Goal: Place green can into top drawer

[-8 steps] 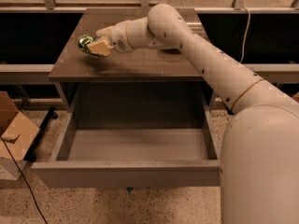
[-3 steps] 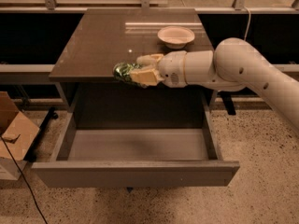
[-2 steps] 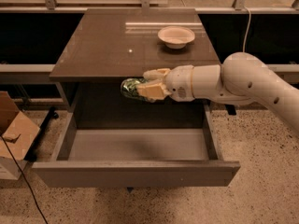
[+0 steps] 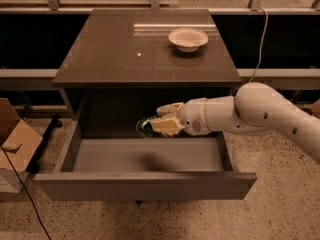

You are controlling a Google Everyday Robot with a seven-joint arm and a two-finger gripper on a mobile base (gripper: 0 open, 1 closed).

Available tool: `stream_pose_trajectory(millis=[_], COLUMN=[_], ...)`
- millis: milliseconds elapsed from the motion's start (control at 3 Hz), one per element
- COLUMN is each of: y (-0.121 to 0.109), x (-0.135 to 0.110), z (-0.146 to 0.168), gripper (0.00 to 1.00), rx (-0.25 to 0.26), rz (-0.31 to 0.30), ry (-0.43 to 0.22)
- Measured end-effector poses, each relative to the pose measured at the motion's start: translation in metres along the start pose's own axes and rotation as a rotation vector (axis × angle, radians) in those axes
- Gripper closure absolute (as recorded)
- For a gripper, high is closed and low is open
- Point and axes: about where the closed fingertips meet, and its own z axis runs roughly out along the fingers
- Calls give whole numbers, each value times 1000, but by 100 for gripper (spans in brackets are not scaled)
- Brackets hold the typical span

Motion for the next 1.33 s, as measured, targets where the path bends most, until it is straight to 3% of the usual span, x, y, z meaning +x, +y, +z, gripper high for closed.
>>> stream_pose_trajectory(millis=[333,1000,1333], y=[-8,-49,-54], x=[22,49,63], z=[24,100,117], gripper=[100,100,100], rx=[-38,-144,-162], rz=[39,120,161], ry=[18,-4,-5])
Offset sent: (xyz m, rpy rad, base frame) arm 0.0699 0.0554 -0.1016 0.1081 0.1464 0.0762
